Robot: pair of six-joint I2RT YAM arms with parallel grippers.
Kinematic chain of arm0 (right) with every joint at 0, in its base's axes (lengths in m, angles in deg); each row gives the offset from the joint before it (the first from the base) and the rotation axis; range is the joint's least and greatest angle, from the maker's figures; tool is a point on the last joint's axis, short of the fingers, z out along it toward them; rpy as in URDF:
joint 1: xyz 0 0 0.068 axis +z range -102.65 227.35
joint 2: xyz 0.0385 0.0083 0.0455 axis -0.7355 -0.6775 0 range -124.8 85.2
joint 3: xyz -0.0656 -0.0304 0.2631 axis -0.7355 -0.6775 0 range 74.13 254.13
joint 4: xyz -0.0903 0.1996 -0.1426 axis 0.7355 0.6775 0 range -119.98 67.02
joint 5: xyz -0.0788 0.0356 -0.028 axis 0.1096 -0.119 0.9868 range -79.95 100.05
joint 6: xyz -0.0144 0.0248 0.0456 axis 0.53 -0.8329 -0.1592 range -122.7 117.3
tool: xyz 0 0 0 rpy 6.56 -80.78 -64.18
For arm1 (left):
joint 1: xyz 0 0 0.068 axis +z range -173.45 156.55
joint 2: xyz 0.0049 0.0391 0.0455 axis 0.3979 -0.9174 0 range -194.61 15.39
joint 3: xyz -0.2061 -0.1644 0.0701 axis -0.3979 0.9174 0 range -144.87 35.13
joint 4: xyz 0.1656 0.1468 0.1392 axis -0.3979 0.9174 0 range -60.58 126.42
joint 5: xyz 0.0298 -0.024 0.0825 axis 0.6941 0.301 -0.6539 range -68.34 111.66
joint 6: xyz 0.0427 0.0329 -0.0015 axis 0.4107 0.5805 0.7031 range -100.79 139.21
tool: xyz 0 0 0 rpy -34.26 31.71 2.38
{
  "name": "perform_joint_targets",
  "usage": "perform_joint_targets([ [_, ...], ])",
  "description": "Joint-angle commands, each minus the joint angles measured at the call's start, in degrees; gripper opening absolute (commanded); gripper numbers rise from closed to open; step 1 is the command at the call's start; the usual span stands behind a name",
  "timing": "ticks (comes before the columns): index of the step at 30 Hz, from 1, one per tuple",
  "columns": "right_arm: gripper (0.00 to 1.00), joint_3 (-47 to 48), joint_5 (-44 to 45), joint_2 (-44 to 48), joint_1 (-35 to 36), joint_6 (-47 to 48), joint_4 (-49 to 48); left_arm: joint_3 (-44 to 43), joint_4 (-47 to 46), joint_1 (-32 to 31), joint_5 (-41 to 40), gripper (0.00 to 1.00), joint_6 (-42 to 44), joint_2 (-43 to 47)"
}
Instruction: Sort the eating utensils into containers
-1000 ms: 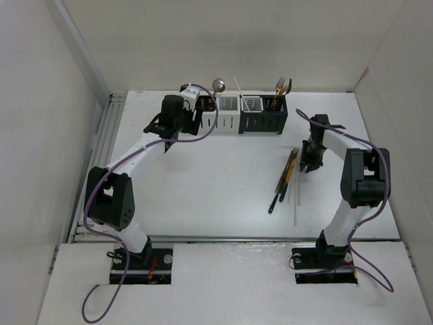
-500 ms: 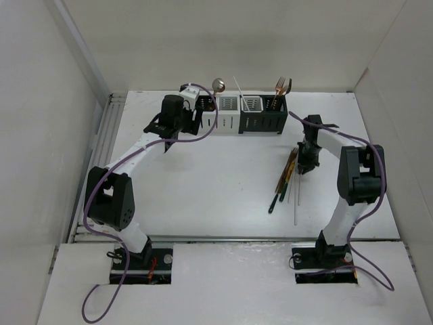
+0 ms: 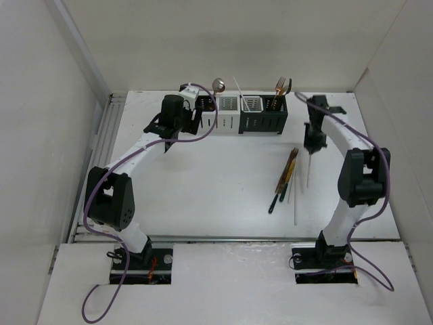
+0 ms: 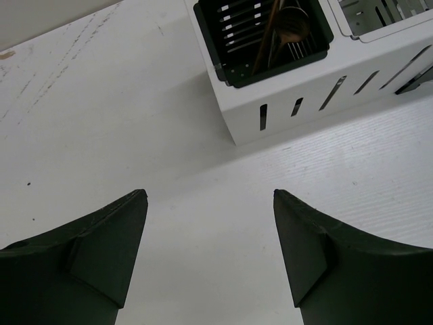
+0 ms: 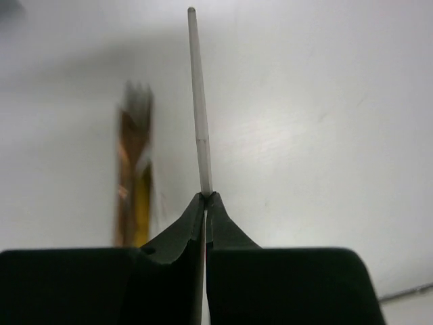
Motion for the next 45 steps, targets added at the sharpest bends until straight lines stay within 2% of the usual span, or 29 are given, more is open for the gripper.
perform_joint_targets([
  [1, 0.0, 22.1, 9.6, 9.3, 1.7, 1.2, 0.1, 0.7, -1.5, 0.2, -0.9, 0.73, 0.8, 2.9],
  [3, 0.0, 30.7, 10.2, 9.2, 3.4, 1.2, -2.3, 0.1, -1.5, 0.2, -0.9, 0.73, 0.8, 2.3],
  [4, 0.0, 36.1, 10.2, 8.5, 6.3, 1.7, -6.9, 0.1, -1.5, 0.2, -0.4, 0.73, 0.8, 2.3],
  [5, 0.0, 37.5, 9.4, 8.5, 8.1, 1.7, -10.2, -0.5, -1.5, 0.2, -0.4, 0.73, 0.8, 2.3],
  [8, 0.0, 35.1, 7.9, 8.0, 15.0, 5.5, -24.7, -1.1, -1.5, 0.2, 0.2, 0.73, 0.8, 2.3],
  [9, 0.0, 31.9, 7.9, 8.0, 16.3, 6.0, -34.8, -1.1, -1.5, -0.4, 0.2, 0.73, 0.8, 2.3],
  [11, 0.0, 30.7, 6.2, 4.5, 18.4, 7.2, -42.4, -1.1, -1.5, -0.4, 0.2, 0.73, 1.4, 2.3],
  [12, 0.0, 33.3, 6.2, 2.5, 19.7, 8.0, -44.8, -1.1, -1.5, -0.9, 0.2, 0.73, 2.0, 2.3],
  [13, 0.0, 35.6, 5.4, -2.3, 19.7, 8.0, -44.8, -1.1, -1.5, -0.9, 0.2, 0.73, 2.0, 2.3],
  [16, 0.0, 42.8, 4.1, -8.6, 21.2, 9.3, -45.5, -1.1, -0.9, -0.9, 0.2, 0.73, 2.0, 2.3],
  [18, 0.0, 43.6, 4.1, -12.3, 21.8, 10.7, -46.9, -1.1, -0.9, -0.9, 0.2, 0.73, 2.0, 2.3],
  [21, 0.0, 41.7, 4.1, -14.4, 21.8, 10.7, -51.2, -0.6, -1.5, -0.9, 0.2, 0.73, 2.0, 2.3],
  [25, 0.0, 39.4, 4.1, -15.2, 21.8, 10.7, -51.9, -0.6, -1.5, -0.9, 0.2, 0.73, 2.0, 2.3],
  [34, 0.01, 27.6, 1.8, -16.9, 22.9, 10.1, -52.6, 0.0, -2.0, -0.9, 1.5, 0.73, 1.5, 2.3],
  [35, 0.17, 26.4, 1.8, -16.0, 22.9, 8.9, -52.0, 0.0, -2.0, -0.9, 2.2, 0.73, 1.4, 2.3],
  [38, 0.48, 20.6, 1.8, -11.3, 22.9, 6.6, -52.0, 0.5, -2.0, -1.4, 2.8, 0.73, 1.4, 2.3],
  [42, 0.57, 14.5, 3.5, -1.5, 22.9, 5.0, -52.0, -1.9, 1.4, -3.9, 5.4, 0.73, 2.1, 2.3],
  [44, 0.66, 10.8, 4.1, 3.7, 22.9, 5.0, -52.0, -4.2, 3.1, -5.1, 5.9, 0.73, 3.3, 1.7],
  [45, 0.97, 9.4, 4.9, 9.0, 22.9, 4.3, -51.1, -5.2, 4.8, -6.7, 5.9, 0.73, 3.9, 1.2],
])
